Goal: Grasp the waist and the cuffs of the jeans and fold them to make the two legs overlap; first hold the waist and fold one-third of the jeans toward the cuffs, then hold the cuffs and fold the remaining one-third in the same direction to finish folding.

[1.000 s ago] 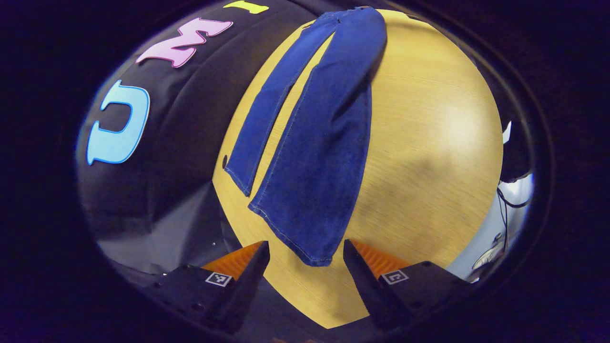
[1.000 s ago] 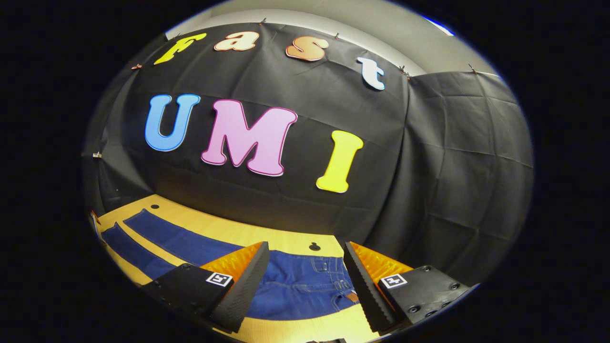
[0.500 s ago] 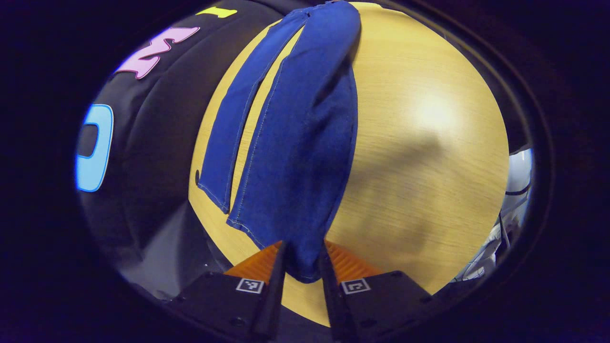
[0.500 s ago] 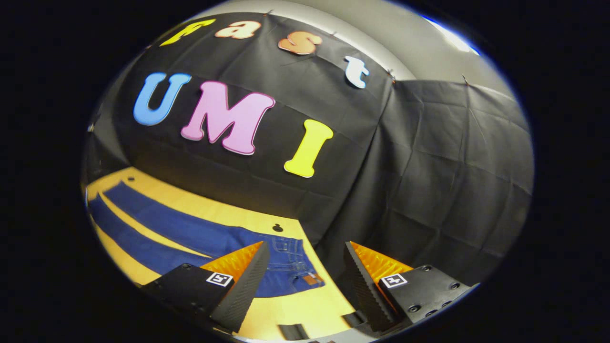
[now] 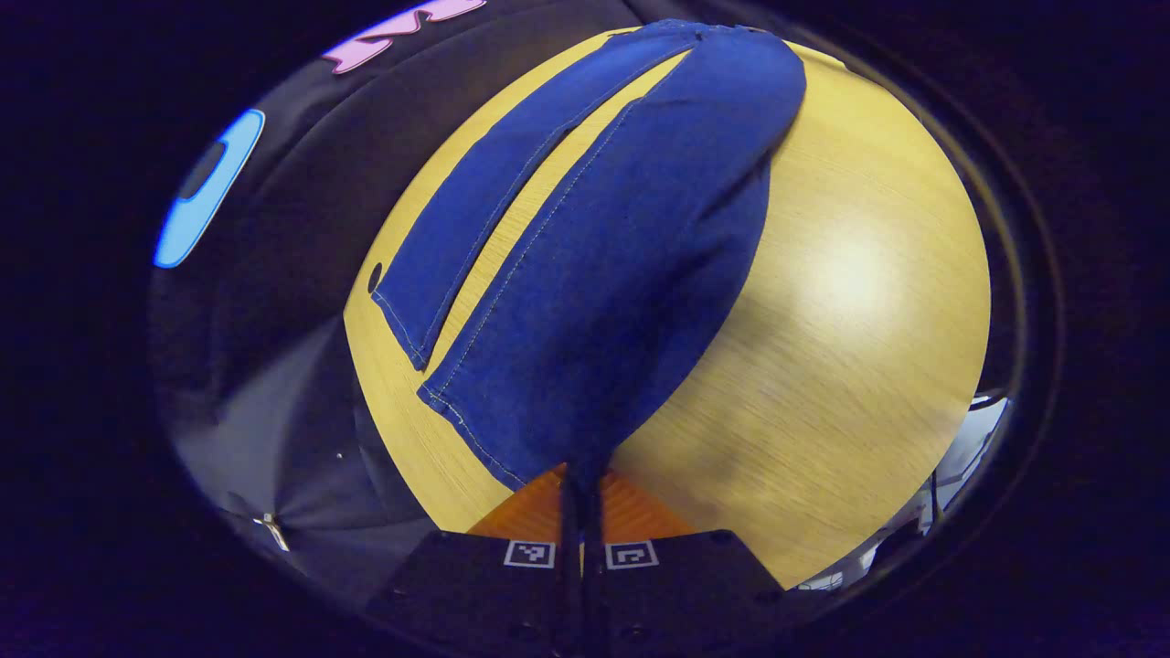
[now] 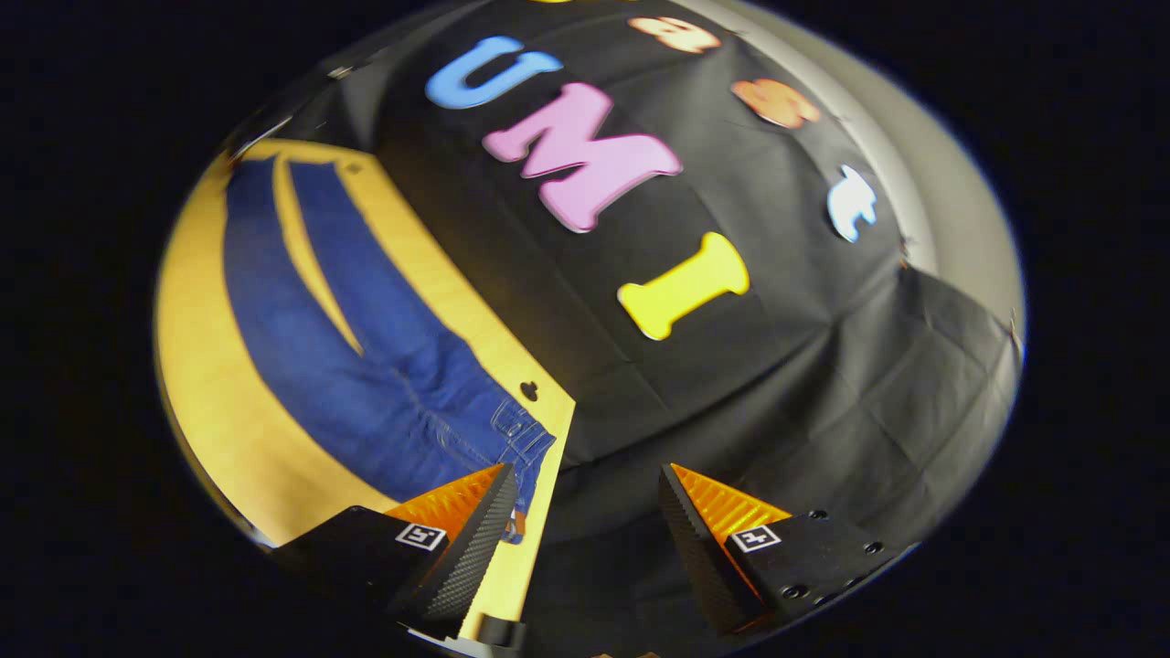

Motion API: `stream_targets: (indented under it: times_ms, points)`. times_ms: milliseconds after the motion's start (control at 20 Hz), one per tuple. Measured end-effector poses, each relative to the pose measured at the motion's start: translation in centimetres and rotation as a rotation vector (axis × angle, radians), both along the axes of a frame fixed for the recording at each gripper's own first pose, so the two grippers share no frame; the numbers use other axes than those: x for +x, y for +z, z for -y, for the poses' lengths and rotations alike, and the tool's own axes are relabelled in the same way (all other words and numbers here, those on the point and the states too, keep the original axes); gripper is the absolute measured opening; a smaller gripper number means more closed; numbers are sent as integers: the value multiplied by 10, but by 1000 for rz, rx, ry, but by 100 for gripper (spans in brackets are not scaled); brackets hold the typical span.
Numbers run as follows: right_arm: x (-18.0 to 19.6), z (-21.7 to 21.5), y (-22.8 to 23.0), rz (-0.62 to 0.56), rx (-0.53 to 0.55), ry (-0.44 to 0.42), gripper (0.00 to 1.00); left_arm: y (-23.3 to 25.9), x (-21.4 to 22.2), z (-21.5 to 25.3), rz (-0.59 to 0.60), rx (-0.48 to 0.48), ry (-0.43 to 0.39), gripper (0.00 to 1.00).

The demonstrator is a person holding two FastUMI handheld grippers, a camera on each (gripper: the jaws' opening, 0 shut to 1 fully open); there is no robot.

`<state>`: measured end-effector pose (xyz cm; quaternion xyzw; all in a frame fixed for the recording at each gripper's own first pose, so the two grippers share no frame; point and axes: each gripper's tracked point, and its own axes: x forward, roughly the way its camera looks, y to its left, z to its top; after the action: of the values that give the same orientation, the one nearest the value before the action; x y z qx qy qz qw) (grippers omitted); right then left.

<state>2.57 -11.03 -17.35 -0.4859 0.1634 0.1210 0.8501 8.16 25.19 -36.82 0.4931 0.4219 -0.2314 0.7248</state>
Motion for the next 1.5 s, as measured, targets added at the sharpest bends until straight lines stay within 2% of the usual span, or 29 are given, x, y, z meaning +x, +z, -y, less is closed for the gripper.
stream_targets:
  times_ms: [150, 250, 300, 550, 650, 850, 950, 1100, 1150, 1200, 1300, 1400, 1500]
  points:
    - [-1, -3, -56, -161, -213, 245, 96, -2, 1, -2, 7, 52, -28, 6]
    - [-2, 7, -99, -262, -301, 352, 93, -3, 1, -2, 16, 87, -39, 6]
    - [-3, 15, -118, -307, -330, 378, 94, -3, 1, -1, 17, 88, -30, 6]
    - [26, 82, -182, -445, -425, 300, 94, -3, 1, 0, -10, 82, 41, 6]
    - [37, 92, -206, -474, -460, 330, 94, -3, 2, 0, -22, 96, 46, 6]
    - [39, 90, -240, -518, -506, 404, 94, -4, 3, 1, -40, 91, 90, 6]
    - [47, 88, -244, -498, -523, 425, 94, -3, 4, 1, -37, 98, 103, 6]
    - [51, 85, -248, -496, -506, 409, 87, -4, 5, 1, -13, 112, 118, 6]
    - [51, 83, -251, -503, -509, 415, 89, -4, 5, 1, 1, 114, 124, 6]
    - [49, 82, -258, -525, -515, 426, 79, -4, 5, 0, 15, 114, 133, 6]
    - [47, 80, -264, -548, -532, 442, 47, -4, 6, 1, 38, 112, 151, 6]
    - [49, 80, -266, -564, -512, 413, 17, -5, 6, 2, 40, 111, 152, 6]
    - [51, 81, -265, -616, -434, 336, 11, -5, 6, 1, 18, 96, 147, 6]
